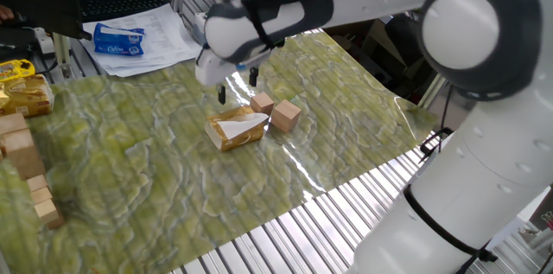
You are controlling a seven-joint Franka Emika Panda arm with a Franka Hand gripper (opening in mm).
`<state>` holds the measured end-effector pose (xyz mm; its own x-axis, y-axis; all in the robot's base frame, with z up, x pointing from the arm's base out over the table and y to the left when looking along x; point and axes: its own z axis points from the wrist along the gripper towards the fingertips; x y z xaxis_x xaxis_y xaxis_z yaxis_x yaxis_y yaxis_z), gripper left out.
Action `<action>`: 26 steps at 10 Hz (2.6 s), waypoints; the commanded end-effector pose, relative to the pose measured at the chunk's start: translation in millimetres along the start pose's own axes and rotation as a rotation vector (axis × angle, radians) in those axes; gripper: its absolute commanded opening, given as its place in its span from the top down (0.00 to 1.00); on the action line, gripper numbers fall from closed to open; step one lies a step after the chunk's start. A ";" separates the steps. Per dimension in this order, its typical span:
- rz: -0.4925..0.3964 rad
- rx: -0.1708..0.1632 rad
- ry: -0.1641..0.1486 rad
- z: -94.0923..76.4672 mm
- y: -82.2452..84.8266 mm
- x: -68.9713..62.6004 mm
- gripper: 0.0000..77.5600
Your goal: Pull out a napkin
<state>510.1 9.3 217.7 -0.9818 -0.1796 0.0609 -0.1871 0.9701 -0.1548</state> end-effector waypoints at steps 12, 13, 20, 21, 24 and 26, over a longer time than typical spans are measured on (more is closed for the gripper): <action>-0.055 -0.045 -0.015 91.2 -16.2 -1.2 0.00; -0.054 -0.044 -0.014 92.6 -15.5 -1.5 0.00; -0.054 -0.038 -0.013 99.7 -8.9 0.4 0.00; -0.054 -0.038 -0.013 99.8 -8.8 0.4 0.00; -0.055 -0.041 -0.014 99.9 -8.8 0.4 0.00; -0.055 -0.042 -0.014 99.9 -8.8 0.4 0.00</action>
<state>507.4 -15.5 119.7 -0.9704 -0.2346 0.0571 -0.2397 0.9647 -0.1095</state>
